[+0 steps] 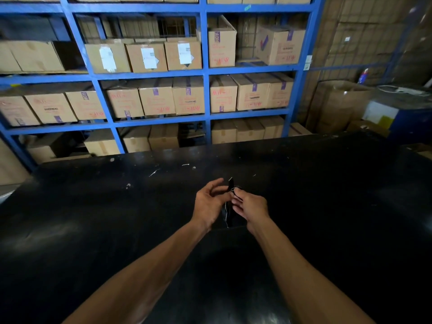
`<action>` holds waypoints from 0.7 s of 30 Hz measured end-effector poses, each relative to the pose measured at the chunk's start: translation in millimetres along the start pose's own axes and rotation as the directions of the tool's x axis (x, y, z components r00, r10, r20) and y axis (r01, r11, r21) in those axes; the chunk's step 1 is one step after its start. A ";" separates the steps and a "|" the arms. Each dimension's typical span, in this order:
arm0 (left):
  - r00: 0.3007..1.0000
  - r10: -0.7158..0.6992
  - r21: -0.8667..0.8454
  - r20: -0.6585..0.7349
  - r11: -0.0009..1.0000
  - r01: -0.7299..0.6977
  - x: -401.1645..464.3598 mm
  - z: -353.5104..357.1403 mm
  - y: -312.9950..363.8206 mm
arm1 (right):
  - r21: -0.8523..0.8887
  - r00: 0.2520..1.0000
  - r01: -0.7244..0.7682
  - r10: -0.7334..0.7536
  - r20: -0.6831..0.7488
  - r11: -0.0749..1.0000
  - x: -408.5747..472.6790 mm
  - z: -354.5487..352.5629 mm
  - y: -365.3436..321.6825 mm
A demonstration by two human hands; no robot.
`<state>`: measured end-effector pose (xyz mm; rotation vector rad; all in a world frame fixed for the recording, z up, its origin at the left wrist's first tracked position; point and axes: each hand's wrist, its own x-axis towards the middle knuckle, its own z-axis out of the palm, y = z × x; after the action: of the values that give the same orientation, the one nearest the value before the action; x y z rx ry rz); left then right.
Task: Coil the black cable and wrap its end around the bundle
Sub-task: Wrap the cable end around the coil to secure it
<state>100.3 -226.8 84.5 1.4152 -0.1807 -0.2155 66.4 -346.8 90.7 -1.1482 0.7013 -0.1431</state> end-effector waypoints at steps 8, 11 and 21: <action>0.996 0.082 0.212 -0.016 0.974 -0.077 -4.3 -11.0 -12.1 | -0.453 0.999 0.034 -0.016 0.044 0.891 1.9 -11.2 -22.7; 0.999 0.050 0.183 -0.002 0.982 -0.049 -7.2 -8.5 -12.3 | -0.535 0.989 0.148 -0.137 0.060 0.832 2.3 -10.6 -31.7; 0.985 -0.169 0.034 -0.017 0.985 0.169 2.7 -11.6 15.5 | -0.740 0.746 0.636 -0.419 0.518 0.217 -5.2 -22.2 -41.1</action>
<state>106.4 -214.2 98.1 1.4675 -0.0522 -0.3435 59.4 -379.4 123.8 -2.4453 0.0621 -0.2404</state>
